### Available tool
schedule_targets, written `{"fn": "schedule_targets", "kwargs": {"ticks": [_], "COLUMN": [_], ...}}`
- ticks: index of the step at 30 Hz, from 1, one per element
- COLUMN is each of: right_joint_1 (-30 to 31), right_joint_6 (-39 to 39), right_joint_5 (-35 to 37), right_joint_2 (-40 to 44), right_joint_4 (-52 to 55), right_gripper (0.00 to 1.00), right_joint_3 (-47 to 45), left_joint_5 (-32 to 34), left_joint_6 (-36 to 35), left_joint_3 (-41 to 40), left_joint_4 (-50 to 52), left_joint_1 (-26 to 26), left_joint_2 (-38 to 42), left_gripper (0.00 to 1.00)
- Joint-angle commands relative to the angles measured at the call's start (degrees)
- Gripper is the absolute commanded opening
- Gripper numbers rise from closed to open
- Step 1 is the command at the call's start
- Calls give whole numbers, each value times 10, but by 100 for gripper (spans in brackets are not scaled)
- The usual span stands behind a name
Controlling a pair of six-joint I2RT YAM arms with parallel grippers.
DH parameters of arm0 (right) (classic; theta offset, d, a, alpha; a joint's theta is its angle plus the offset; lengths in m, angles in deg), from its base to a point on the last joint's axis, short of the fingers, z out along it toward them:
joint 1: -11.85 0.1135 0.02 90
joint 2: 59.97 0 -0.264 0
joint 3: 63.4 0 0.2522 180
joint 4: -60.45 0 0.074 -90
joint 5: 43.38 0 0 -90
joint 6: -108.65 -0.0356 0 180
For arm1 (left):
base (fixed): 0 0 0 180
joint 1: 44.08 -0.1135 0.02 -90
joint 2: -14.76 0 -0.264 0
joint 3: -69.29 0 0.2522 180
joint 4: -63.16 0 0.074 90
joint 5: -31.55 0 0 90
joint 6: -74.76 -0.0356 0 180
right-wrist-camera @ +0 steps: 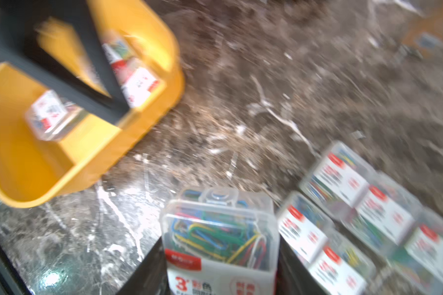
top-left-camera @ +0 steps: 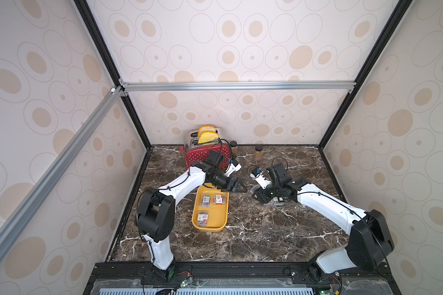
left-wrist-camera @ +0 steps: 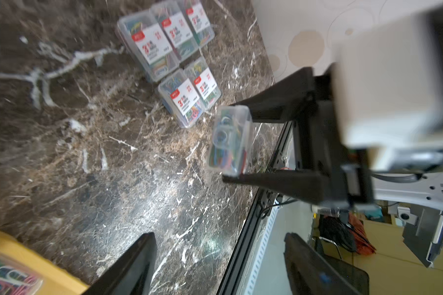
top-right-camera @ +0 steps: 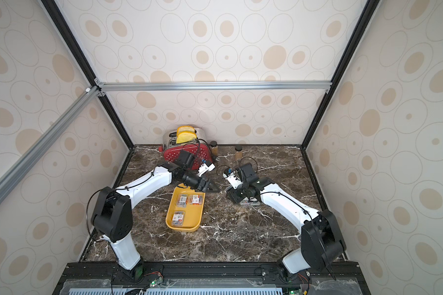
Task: Take the paper clips out of the storage box
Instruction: Place the boxed paper clips at the center of the board.
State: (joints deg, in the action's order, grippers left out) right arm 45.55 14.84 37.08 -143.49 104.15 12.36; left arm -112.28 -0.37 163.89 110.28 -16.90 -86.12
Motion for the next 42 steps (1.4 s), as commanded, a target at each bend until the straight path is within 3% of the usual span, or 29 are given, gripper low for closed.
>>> {"fn": "schedule_targets", "kwargs": {"ticks": [1,9,16,42], "right_joint_1": [-46,-172,-224,-253], "right_joint_6": [-44,-67,-69,-83], "right_joint_5": [26,60,91,40], "right_joint_2": [27,0,-67,-158], "right_joint_4": [77,134,117,54], "right_gripper": [24,25,28,38], "right_joint_3": [11,3,2,6], "left_joint_5": [33,52,44,29], "left_joint_6": [46,78,82,85], "left_joint_3": [-2,-36,-61,-39], "left_joint_4": [-53,-79,-82,-87], "left_joint_1": [-17,-24,-24,-24], "left_joint_2": [42,88,105,73], "left_gripper": [82,83,82,82]}}
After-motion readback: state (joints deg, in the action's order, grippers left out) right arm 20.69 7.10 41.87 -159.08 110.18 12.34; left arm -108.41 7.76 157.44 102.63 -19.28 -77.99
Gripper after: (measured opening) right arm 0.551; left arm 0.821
